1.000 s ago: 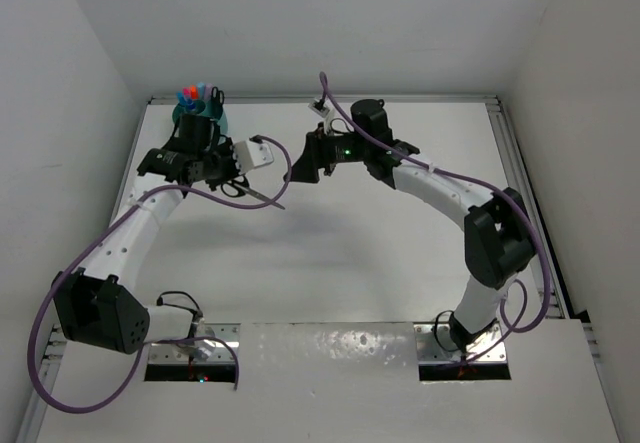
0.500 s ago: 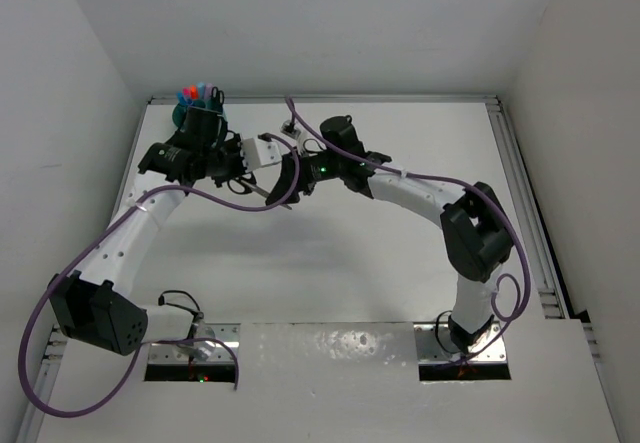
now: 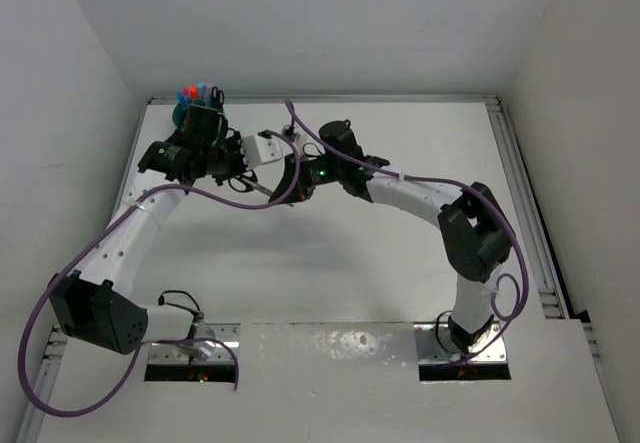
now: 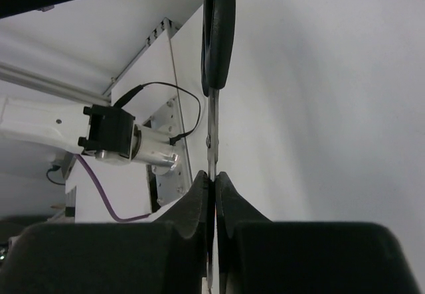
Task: Sort the stationery into containers
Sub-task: Place the scissors in the storage box.
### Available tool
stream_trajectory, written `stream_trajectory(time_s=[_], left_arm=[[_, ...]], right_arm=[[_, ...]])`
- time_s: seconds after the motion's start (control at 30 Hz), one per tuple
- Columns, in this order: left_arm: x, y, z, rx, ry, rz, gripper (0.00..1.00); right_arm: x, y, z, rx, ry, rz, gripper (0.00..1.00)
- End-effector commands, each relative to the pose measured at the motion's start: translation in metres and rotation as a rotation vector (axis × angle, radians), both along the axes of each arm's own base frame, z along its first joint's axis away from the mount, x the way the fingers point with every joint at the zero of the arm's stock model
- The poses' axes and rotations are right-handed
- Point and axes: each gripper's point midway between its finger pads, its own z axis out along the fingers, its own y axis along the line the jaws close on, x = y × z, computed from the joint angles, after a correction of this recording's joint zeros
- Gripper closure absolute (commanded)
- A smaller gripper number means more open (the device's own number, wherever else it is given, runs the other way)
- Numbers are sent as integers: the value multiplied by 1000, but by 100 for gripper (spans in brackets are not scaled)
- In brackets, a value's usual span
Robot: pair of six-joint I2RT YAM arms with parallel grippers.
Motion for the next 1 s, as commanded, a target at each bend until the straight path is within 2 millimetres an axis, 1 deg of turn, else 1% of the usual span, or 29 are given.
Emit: stream_trajectory(time_s=[0.0,0.03,0.07,0.1,0.13,0.17,0.2,0.23,0.27,0.3,0.33,0.37,0.4,0.43,0.47,0.5,0.53,0.57,0.63,0.7,0.73,0.77,0.8,0.83,0.87,0.93,0.97], left_arm=[[9,-11,22,-48,-56,5,100],[8,-14,23,-59,-55,5,100],[10,-16,25,-94,-51,43,100],[12,-15,30,-111,-59,79,80],[13,-16,34,-171,-39,149,64],[17,-14,42,-216,-47,193,51],[20,-10,56,-297,-47,219,30],[20,-8,66,-368,-39,245,23],[20,-8,75,-468,-9,290,19],[17,-7,88,-560,14,271,17],[14,-8,95,-617,38,262,17],[9,-13,100,-679,79,250,18],[2,-19,104,-742,125,200,22],[0,-22,104,-781,160,192,26],[-4,-25,98,-803,197,173,34],[-9,-33,97,-835,242,122,45],[-7,-27,94,-850,253,130,47],[-7,-27,92,-864,268,118,48],[-7,-28,91,-910,307,74,44],[-8,-29,103,-981,327,11,42],[-4,-29,113,-1018,319,-9,42],[-5,-29,115,-1046,331,-30,42],[-10,-31,121,-1073,350,-74,43],[-6,-31,131,-1095,333,-83,43],[-6,-32,130,-1105,337,-85,43],[-10,-35,138,-1118,326,-112,44],[-15,-40,139,-1115,337,-143,45]], right_arm=[[-3,5,20,70,-57,36,100],[-3,3,21,76,-57,27,100],[-3,2,23,83,-62,21,100],[-1,1,33,106,-90,9,100],[6,-6,32,106,-96,-24,100],[11,-9,36,114,-109,-45,100],[18,-14,44,136,-133,-69,100],[28,-24,53,151,-150,-102,100],[33,-28,61,169,-172,-116,100],[43,-36,69,181,-195,-137,100],[46,-39,79,194,-220,-142,100],[48,-42,83,192,-233,-146,100],[52,-45,88,191,-248,-151,100],[56,-47,100,197,-304,-147,100],[56,-48,99,175,-300,-144,100],[60,-49,109,177,-356,-140,100],[59,-50,113,176,-367,-138,100],[57,-50,120,184,-387,-133,100],[56,-51,129,200,-417,-133,100],[52,-51,143,227,-446,-124,100],[51,-51,146,234,-450,-119,100],[49,-50,148,238,-451,-112,100],[46,-48,153,248,-454,-98,100],[44,-46,153,249,-450,-91,100],[42,-45,153,250,-449,-85,100],[38,-43,154,256,-454,-79,100],[37,-42,155,258,-455,-76,100]])
